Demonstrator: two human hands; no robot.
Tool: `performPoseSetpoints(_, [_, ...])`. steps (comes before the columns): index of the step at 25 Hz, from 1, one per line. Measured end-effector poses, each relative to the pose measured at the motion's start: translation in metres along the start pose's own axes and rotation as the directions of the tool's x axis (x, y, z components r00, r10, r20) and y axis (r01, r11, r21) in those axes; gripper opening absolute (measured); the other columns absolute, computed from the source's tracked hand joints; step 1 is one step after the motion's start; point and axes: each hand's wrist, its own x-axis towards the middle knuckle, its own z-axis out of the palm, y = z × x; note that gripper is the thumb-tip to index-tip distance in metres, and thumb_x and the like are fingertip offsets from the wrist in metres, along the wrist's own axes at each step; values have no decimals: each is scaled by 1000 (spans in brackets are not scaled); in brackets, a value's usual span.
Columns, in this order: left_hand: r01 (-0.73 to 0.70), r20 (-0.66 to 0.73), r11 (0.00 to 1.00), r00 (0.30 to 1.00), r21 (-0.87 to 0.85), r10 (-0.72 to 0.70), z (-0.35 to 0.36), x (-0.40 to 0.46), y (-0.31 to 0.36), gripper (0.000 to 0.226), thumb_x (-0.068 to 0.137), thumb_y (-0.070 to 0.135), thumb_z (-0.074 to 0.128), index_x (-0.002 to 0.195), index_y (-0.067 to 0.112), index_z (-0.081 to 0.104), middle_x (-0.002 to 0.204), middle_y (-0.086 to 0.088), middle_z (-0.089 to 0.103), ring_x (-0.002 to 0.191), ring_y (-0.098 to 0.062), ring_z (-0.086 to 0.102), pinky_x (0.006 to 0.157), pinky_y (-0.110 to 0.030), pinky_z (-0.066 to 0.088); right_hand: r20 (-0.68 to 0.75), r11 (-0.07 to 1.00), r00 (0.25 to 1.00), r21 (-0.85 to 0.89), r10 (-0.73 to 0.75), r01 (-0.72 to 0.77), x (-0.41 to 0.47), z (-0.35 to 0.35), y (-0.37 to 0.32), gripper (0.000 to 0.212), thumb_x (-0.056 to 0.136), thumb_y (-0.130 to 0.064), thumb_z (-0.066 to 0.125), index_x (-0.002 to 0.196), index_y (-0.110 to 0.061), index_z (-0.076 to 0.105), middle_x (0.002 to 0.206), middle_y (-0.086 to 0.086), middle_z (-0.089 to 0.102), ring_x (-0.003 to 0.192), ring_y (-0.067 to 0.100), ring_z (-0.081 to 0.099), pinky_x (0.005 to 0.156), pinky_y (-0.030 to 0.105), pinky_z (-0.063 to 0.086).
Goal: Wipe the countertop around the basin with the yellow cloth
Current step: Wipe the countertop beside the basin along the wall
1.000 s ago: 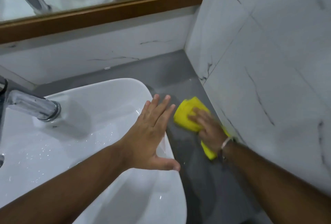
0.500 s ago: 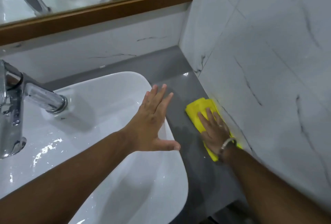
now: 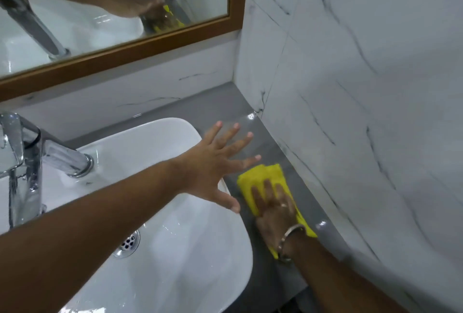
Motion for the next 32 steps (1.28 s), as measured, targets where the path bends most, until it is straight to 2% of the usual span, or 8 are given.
performPoseSetpoints(2, [-57,32,997,998,52,55,-1,5,-3,113,61,96,35,152,39,3,163,-11,-9,145,-39,-22,112,-62,-17,-21,962,962,-6,-273,273,-19,0,-10,78,72,-41,41,146,-33,18,154,10,26,141,38,18,111,55,27])
performPoseSetpoints(4, [-78,24,993,997,90,76,2,8,-5,120,58,97,38,153,36,1,162,-12,-8,145,-38,-21,111,-64,-17,-65,949,950,52,-307,310,-43,-2,17,72,69,-35,42,140,-33,32,149,6,35,135,33,29,106,49,37])
performPoseSetpoints(10, [-30,1,995,1000,97,30,7,14,-5,139,46,103,39,154,26,-4,162,-15,-2,148,-37,-8,112,-67,-12,-57,968,981,182,184,-171,29,-25,6,71,73,-35,29,144,-31,26,156,8,20,141,38,19,110,55,24])
performPoseSetpoints(15, [-34,15,996,999,87,33,3,16,-5,138,47,103,33,154,23,-1,162,-16,3,149,-36,-3,111,-69,-8,-49,921,920,13,-388,389,-17,-8,21,68,67,-35,39,135,-32,40,144,8,45,126,39,46,95,55,45])
performPoseSetpoints(21, [-17,-19,998,1000,66,18,7,17,-2,137,47,103,27,154,22,0,161,-17,10,149,-36,5,112,-68,-8,-80,984,994,164,78,-64,63,-30,29,68,77,-39,39,142,-43,21,157,5,18,141,35,19,111,51,20])
performPoseSetpoints(24, [-12,-7,998,1000,62,13,5,17,-2,138,46,103,24,154,20,2,161,-18,11,148,-37,6,111,-69,-6,-145,981,984,151,-102,124,17,-8,-19,82,79,-43,60,144,-42,11,155,8,23,140,33,24,111,49,25])
performPoseSetpoints(29, [-2,13,998,1000,69,1,2,16,0,141,44,105,16,154,19,5,161,-16,14,149,-36,7,111,-69,-5,-133,920,916,49,-380,389,-98,22,7,68,69,-24,46,136,-36,41,149,7,36,137,32,27,106,49,26])
performPoseSetpoints(32, [1,36,997,999,83,-4,2,17,1,141,43,105,14,154,20,3,161,-15,14,149,-35,7,112,-68,-7,-134,992,988,112,71,-56,-16,-13,45,65,73,-28,37,138,-34,34,148,13,38,131,40,38,98,56,40])
